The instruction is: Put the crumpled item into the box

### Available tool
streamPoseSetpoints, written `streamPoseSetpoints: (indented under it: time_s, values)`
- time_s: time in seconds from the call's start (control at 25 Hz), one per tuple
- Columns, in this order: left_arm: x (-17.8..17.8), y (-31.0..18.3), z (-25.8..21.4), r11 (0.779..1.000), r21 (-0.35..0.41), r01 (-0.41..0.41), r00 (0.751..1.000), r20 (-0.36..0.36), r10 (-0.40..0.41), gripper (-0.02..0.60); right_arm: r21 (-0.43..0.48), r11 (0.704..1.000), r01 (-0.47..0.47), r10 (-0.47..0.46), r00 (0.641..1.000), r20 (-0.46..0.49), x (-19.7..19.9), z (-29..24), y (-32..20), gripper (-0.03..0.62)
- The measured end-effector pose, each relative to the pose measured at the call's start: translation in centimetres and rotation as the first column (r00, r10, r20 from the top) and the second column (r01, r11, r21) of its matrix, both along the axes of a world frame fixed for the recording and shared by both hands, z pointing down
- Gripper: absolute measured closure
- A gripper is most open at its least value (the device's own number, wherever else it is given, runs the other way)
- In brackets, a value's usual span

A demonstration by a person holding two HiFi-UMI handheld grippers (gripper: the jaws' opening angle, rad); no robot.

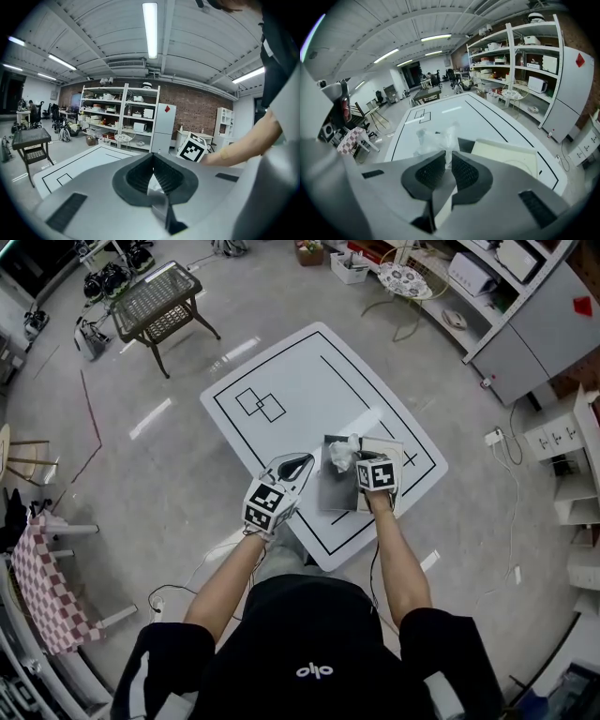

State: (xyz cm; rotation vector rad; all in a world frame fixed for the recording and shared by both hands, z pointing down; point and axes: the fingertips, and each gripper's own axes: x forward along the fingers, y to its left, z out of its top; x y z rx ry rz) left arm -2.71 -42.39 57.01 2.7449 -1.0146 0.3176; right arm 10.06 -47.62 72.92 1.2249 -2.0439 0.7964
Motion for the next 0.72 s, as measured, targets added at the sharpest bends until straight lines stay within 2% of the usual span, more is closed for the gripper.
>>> streamPoseSetpoints:
  time_s: [0.32,0.52,0.72]
  values:
    - [-0.7,-1.9,1.2,0.999,-0.040,-0.012,1.000,0.008,0.012,0.575,-0.140,0.990,-0.004,-0.008,0.996,-0.084,-0.6,4.0,-1.3,0.545]
    - [-1.2,-2.8,1.9,0.999,-0.051,-0.012,1.000,0.009,0.013,0.575,-0.180,0.983,0.022,-0.047,0.990,-0.135,-1.5,4.8,-1.6,0.545]
    - [-1.3,-3.0,2.1,0.998,-0.061,-0.006,1.000,0.005,0.006,0.575,-0.178,0.984,0.034,-0.064,0.984,-0.165,-1.6,5.0,-1.7,0.543]
